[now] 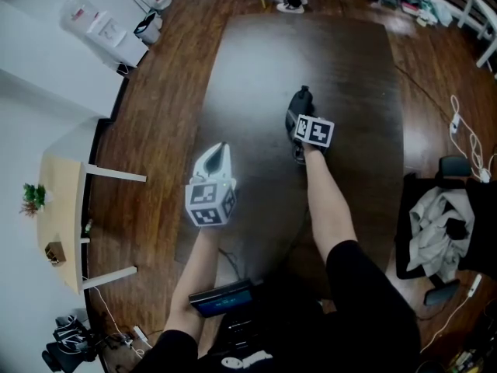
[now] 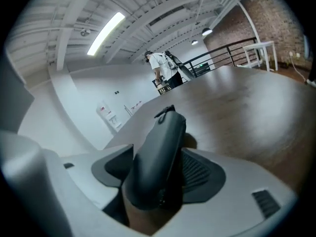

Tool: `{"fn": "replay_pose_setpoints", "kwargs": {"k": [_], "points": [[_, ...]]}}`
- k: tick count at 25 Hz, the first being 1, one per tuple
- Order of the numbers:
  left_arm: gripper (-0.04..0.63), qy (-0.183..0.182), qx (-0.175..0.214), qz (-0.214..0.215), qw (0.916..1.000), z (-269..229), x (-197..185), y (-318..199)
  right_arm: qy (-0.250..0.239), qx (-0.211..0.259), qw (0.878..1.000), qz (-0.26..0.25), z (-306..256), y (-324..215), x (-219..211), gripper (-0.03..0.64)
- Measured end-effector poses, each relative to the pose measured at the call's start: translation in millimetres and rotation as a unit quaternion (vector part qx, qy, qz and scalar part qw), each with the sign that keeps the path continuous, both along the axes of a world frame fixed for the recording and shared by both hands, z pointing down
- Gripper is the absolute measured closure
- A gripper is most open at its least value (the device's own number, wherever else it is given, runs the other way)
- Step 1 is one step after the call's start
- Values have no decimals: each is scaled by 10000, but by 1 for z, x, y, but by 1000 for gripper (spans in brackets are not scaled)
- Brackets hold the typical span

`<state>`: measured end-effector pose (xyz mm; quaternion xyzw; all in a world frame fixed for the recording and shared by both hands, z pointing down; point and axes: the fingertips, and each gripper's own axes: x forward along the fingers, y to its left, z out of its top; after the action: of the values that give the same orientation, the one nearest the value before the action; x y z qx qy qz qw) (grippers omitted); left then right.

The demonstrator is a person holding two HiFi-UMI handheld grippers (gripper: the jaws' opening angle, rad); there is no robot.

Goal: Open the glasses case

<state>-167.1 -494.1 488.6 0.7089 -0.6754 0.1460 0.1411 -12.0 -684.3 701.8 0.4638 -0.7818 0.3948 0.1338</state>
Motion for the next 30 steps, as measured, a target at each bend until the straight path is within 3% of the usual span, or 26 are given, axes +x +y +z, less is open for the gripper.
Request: {"fn": "replay_pose_setpoints", "kwargs": {"k": [6,10,13,15,18,20,21,22,24,27,30], "points": [[597,281,138,101,9995,-8,0,1,-117,329,9992,-173,-31,16,0,347],[595,556,242,483,9970,-21,7,3,-629,810,9933,-525,-88,42,-4,368],[589,769,176,954,9923,-17,25,12,-1187,1316,9797,-939,-140,76,-1,374],[476,971,138,1273,9870,-20,35,17,-1571,1666,9664,-1168,-177,103,0,377],[405,1548,165,1726,9726,-35,46,32,-1937,2081,9453,-1600,-221,152,-3,379],[402,1884,214,2189,9572,-48,61,46,-1998,2367,9302,-1970,-245,189,-5,379],[395,2015,216,2439,9484,-54,69,52,-2026,2486,9230,-2128,-254,205,-7,379],[340,2115,206,2666,9401,-61,75,58,-2065,2590,9161,-2260,-262,220,-9,380],[320,2192,216,2999,9282,-74,84,67,-2137,2758,9041,-2466,-276,244,-15,380],[319,2320,386,3200,9178,-90,91,80,-2286,2914,8934,-2544,-290,272,-17,382],[319,2776,437,3428,8964,-98,94,92,-2609,3008,8854,-2399,-301,285,-6,387]]}}
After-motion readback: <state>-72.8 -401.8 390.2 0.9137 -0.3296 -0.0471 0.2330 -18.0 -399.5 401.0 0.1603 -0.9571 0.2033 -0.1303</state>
